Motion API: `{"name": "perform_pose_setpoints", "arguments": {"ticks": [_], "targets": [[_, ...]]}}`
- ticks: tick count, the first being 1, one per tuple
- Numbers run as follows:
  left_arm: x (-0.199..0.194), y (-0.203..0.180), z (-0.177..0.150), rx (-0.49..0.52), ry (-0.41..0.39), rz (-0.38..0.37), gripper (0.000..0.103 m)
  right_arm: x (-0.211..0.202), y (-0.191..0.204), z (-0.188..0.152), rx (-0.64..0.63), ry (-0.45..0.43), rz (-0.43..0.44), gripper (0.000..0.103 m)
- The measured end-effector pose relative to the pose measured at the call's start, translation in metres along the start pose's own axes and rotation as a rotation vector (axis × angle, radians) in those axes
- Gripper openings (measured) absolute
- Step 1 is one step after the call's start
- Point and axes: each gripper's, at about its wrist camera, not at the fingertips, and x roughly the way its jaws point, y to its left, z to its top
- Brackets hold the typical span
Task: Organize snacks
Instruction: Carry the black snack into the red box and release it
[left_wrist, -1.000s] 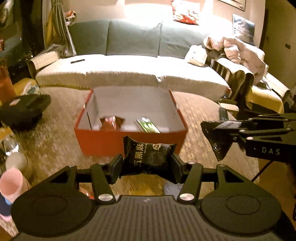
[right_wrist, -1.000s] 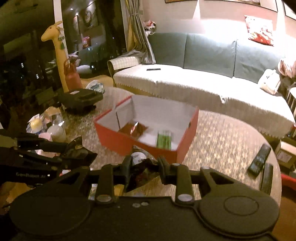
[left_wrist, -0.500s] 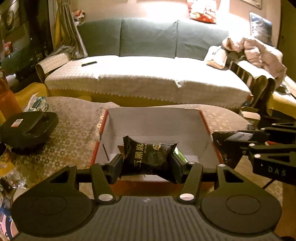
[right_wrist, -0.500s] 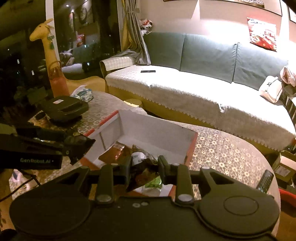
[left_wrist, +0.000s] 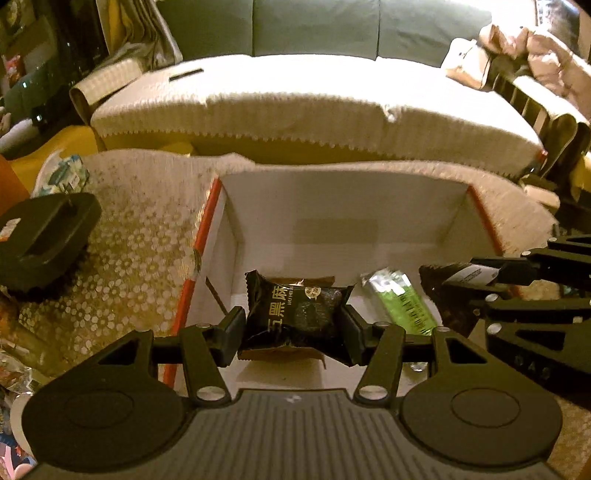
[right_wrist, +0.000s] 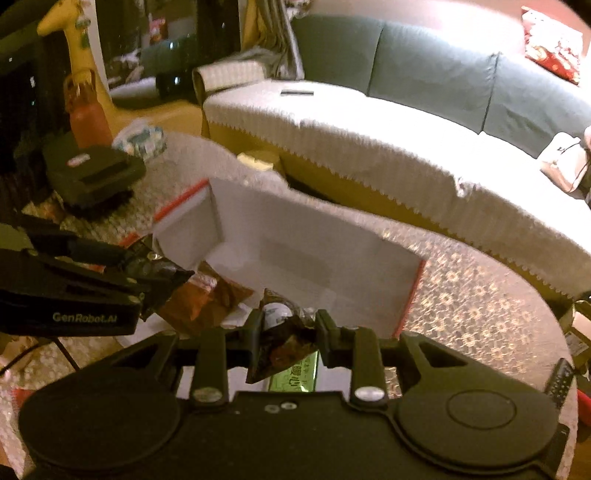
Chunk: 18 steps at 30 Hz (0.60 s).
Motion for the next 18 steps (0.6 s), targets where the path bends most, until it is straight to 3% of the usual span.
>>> {"name": "perform_pose_setpoints", "arguments": {"ticks": [9,18], "targets": [[0.032,-0.003,-0.010,0.023,0.072,0.008,0.055,0.036,0.012,-0.013,-0.062,0.087,0.000,0.029],[0.039,-0.004,-0.020,0.014,0.100,0.011,0.059,0.043,0.011,-0.019,-0.056,0.130,0.008,0.030]]}}
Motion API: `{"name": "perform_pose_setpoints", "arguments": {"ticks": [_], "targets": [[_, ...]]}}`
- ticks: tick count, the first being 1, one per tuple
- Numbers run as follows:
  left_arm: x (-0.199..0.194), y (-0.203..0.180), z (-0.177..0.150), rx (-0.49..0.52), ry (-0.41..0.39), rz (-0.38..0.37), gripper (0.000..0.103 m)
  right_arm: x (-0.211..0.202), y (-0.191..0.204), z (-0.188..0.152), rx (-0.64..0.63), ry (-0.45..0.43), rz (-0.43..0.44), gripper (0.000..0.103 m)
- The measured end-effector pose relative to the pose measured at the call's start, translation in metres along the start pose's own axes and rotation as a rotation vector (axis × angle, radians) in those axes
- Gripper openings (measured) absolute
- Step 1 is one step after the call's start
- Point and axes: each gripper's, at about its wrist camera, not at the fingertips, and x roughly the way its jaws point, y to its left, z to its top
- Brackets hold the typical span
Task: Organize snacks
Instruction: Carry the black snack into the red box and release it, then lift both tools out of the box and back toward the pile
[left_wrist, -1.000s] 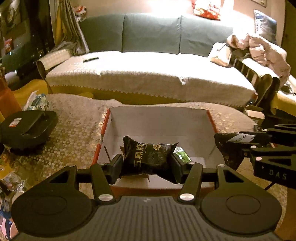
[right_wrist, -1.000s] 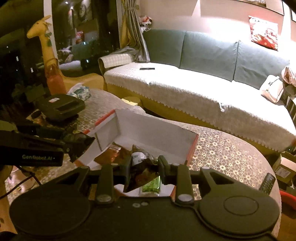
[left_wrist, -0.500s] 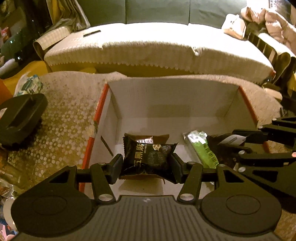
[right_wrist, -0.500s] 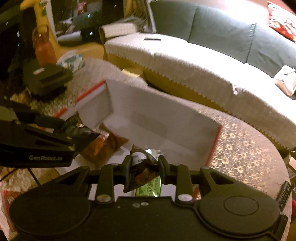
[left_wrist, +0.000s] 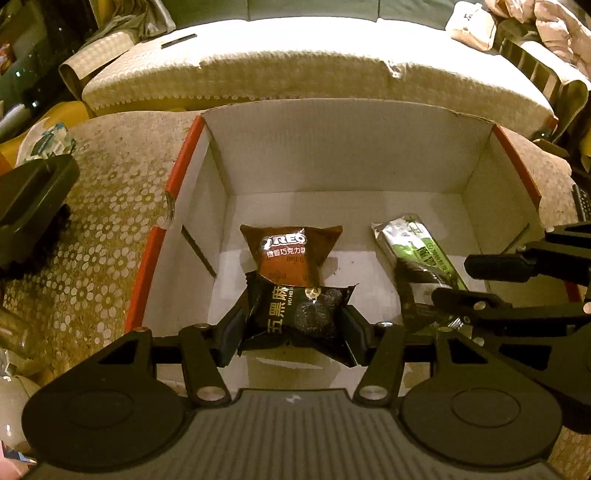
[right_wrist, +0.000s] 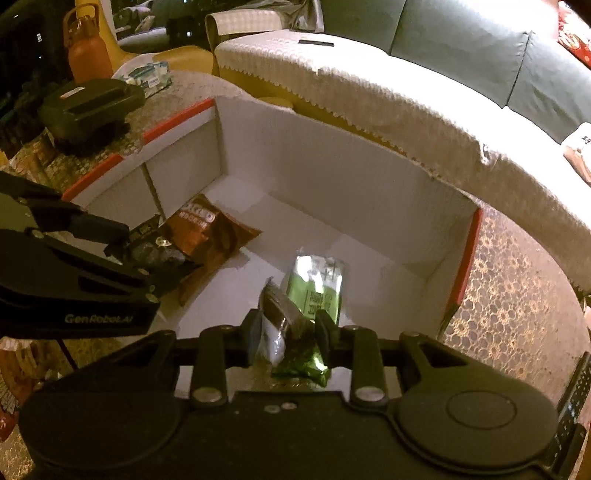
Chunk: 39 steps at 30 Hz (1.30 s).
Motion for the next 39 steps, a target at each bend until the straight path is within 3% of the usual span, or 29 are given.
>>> {"name": "perform_pose_setpoints", "arguments": {"ticks": [10,22,31,39], "targets": [[-0.027,0.005,-0.005,-0.028,-0.043,-0.005,0.062,-0.029,-0.010,-0.002,0.076,-0.039,0.028,0.031],[-0.085,0.003,-0.016,-0.032,-0.123,-0.029,0.065,-0.093,-0.009,-0.014,0.117,-0.133,0.065,0.035],[-0.135,-0.005,-0.037,-0.007,-0.191,-0.046,0.068,-0.136,0.001,-0.032,0.124,-0.187,0.073,0.041],[-0.170,-0.007,-0.065,0.002,-0.232,-0.062,0.074,-0.167,0.015,-0.055,0.115,-0.224,0.084,0.052]]}}
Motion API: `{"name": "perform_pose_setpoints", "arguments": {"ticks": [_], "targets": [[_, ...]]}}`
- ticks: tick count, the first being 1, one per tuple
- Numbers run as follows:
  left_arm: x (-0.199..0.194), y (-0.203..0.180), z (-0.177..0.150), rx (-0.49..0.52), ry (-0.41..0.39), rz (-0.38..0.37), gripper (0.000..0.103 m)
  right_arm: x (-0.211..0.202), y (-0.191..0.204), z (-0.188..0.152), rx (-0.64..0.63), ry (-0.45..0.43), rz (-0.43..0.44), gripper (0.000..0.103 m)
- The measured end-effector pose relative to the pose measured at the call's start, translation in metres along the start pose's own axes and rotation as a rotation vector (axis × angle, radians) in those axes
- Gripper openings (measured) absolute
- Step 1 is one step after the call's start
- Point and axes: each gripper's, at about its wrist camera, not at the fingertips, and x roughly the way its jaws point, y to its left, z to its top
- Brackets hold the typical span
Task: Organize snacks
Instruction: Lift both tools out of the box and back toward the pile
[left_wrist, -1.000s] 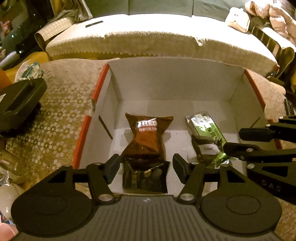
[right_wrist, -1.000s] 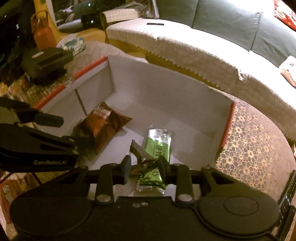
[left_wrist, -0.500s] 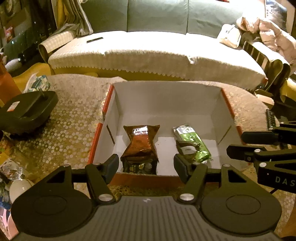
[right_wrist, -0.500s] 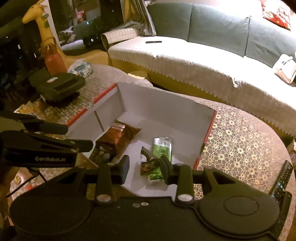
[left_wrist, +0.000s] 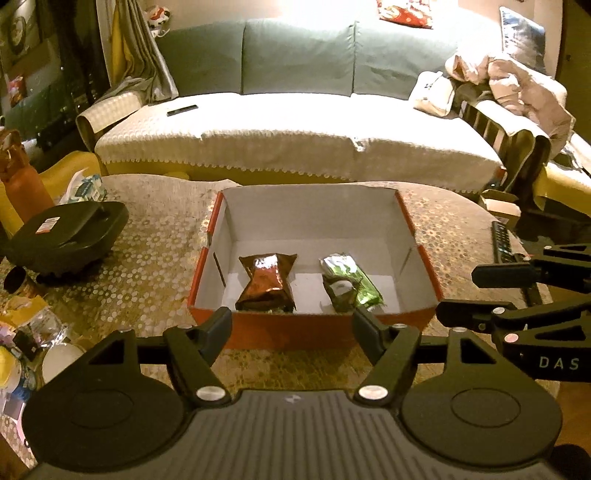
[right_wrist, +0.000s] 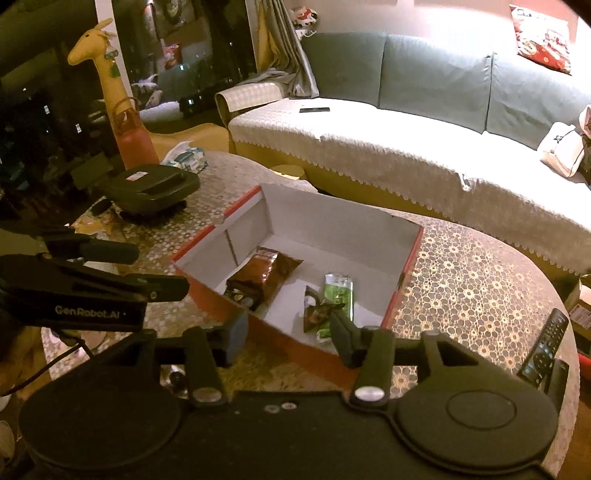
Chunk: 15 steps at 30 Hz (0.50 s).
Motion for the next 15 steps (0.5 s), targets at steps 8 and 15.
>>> {"name": "perform_pose_setpoints", "arguments": {"ticks": [8,15], "targets": [[-0.022,-0.001,-0.029,-0.001,0.001,-0.008,0.081,-0.022,0.009,-0.024,0.000,-0.003,0.009,0.071],[-0.038,-0.003,-0.058,-0.019,-0.022,-0.006,0.082,-0.037,0.017,-0.047,0.007,-0.005,0.031,0.086]]}}
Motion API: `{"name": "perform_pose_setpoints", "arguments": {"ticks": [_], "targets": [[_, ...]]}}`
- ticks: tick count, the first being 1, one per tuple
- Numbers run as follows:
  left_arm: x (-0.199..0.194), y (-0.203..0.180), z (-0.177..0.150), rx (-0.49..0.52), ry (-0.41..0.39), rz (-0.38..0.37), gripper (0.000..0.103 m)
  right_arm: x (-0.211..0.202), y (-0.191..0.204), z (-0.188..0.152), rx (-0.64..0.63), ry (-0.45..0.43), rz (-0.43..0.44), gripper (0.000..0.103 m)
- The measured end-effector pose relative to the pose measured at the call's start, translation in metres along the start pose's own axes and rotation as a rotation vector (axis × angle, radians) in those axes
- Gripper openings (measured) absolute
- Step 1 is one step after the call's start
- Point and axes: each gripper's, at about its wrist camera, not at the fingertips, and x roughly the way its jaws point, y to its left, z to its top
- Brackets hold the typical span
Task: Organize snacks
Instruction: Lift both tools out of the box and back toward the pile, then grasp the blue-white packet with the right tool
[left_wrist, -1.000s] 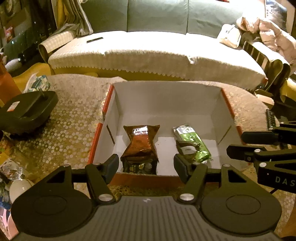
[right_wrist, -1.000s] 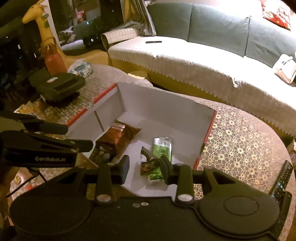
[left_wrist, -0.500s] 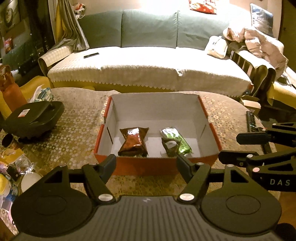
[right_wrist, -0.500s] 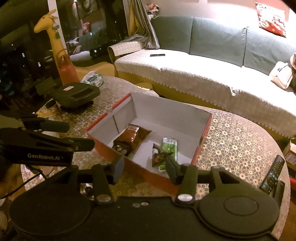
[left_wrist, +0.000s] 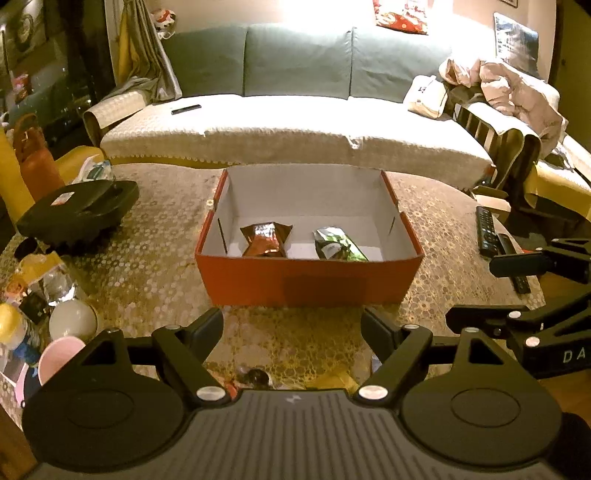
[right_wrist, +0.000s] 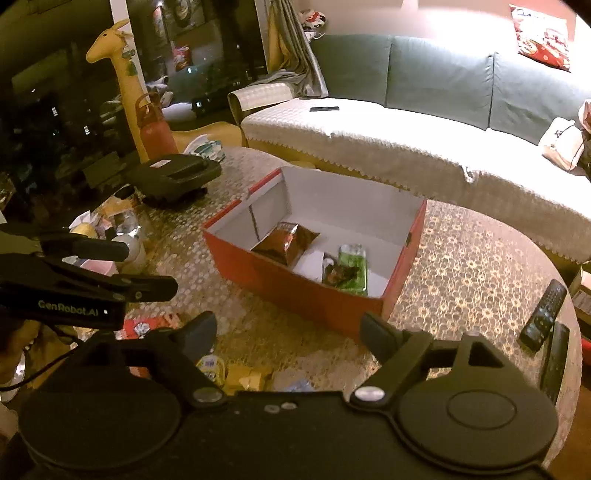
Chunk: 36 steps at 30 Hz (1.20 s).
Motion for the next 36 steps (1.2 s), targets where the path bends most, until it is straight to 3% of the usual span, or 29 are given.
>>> {"name": "perform_pose_setpoints", "arguments": {"ticks": [8,13,22,31,36], "targets": [[-0.008,0.006,-0.033,-0.051,-0.012,-0.008,0.085,-0.003,0.004,-0.024,0.045,0.010,-0.007,0.103],[-0.007,0.018,-0.050,-0.082,-0.016,-0.025,0.091,0.005,0.004,-0.038,0.111,0.041,-0.014,0.103],[0.011,0.045,-0.065,-0.111,0.038,0.002,0.091,0.041,-0.010,-0.046,0.267,0.144,-0.090,0.103],[0.023,0.044,-0.087,-0.071,0.078,-0.002,0.091,0.098,-0.022,-0.056,0.433,0.290,-0.184,0.094],[0.027,0.043,-0.099,-0.048,0.100,0.002,0.091,0.118,-0.021,-0.059,0.469,0.342,-0.216,0.083]]}}
